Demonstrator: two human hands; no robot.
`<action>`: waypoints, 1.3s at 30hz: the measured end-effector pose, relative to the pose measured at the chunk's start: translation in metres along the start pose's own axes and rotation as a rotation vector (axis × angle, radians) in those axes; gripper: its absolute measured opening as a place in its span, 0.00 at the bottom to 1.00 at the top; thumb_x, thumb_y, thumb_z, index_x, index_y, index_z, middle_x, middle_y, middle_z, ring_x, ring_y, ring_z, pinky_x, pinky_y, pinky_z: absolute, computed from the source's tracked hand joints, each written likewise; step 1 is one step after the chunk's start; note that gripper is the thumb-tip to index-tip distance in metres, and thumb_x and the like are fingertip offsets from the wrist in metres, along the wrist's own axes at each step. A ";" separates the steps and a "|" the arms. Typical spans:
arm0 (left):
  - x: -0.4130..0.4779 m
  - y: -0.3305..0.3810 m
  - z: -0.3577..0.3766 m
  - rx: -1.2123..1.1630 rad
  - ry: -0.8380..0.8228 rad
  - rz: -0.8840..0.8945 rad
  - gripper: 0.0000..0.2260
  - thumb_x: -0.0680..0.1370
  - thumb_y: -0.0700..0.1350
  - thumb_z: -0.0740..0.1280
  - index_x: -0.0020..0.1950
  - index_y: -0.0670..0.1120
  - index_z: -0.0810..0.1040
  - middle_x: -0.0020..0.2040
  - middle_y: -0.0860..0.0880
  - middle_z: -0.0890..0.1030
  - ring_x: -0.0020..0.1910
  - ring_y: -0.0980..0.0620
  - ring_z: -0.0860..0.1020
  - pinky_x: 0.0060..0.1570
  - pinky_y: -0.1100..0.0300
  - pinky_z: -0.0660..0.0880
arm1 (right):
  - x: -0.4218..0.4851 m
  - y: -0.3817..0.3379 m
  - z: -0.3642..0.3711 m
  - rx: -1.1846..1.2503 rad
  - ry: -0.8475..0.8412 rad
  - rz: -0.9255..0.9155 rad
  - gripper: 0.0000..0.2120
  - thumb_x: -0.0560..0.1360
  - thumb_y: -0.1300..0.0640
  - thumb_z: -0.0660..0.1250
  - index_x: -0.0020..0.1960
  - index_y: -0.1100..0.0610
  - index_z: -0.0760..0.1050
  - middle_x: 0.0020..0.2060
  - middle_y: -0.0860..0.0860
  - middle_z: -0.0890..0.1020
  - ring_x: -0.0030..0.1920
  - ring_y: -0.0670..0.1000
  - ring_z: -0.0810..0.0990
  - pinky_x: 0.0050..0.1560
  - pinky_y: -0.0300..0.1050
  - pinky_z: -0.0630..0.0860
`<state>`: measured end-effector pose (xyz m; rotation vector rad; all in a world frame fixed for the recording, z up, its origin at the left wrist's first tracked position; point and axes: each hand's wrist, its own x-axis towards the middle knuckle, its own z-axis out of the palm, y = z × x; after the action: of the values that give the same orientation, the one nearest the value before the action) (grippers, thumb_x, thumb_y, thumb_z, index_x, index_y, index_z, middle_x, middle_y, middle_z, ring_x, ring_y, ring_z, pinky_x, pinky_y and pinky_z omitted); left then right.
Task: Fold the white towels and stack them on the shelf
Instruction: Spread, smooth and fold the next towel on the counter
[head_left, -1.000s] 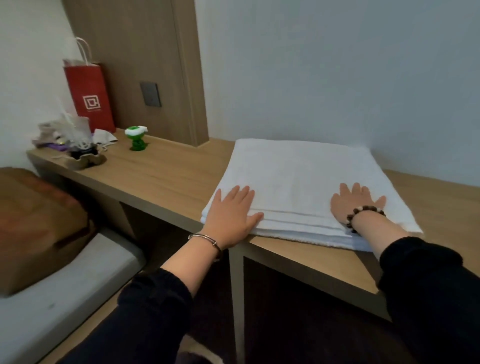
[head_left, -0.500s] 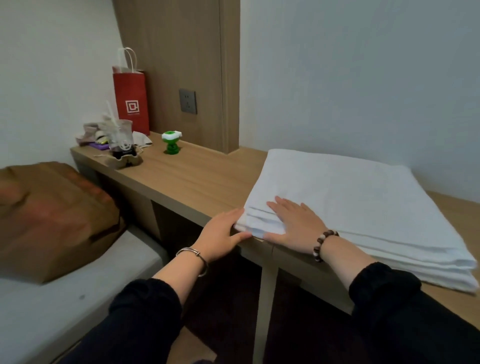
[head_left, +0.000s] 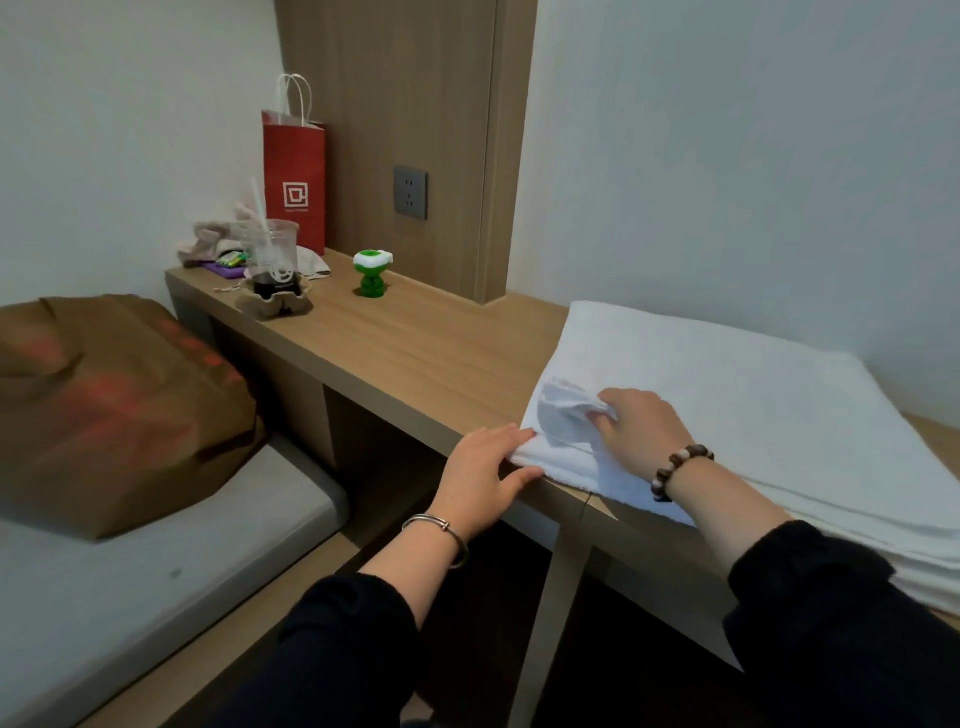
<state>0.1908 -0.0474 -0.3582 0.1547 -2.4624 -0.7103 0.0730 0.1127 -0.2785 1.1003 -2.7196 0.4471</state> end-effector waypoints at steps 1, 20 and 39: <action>0.000 0.000 0.000 0.001 0.002 -0.004 0.21 0.74 0.51 0.71 0.66 0.47 0.76 0.64 0.48 0.77 0.64 0.49 0.72 0.61 0.73 0.52 | 0.004 -0.001 -0.004 0.010 0.039 0.015 0.14 0.80 0.54 0.57 0.36 0.54 0.68 0.32 0.50 0.73 0.37 0.55 0.74 0.36 0.45 0.65; -0.002 0.003 -0.004 -0.171 0.068 -0.100 0.15 0.75 0.44 0.70 0.61 0.47 0.80 0.60 0.50 0.80 0.61 0.54 0.74 0.61 0.82 0.50 | 0.003 -0.025 0.008 -0.186 0.186 0.046 0.22 0.82 0.45 0.49 0.48 0.58 0.75 0.43 0.57 0.82 0.42 0.59 0.78 0.37 0.45 0.64; 0.002 0.006 -0.025 -0.388 0.022 -0.378 0.09 0.69 0.41 0.76 0.49 0.44 0.84 0.45 0.51 0.85 0.45 0.59 0.81 0.52 0.67 0.76 | -0.029 -0.042 0.038 -0.116 0.293 -0.247 0.08 0.65 0.59 0.78 0.40 0.60 0.82 0.35 0.54 0.84 0.33 0.55 0.82 0.28 0.41 0.74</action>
<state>0.2027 -0.0545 -0.3371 0.4803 -2.2434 -1.3220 0.1215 0.0898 -0.3130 1.2129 -2.2931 0.3735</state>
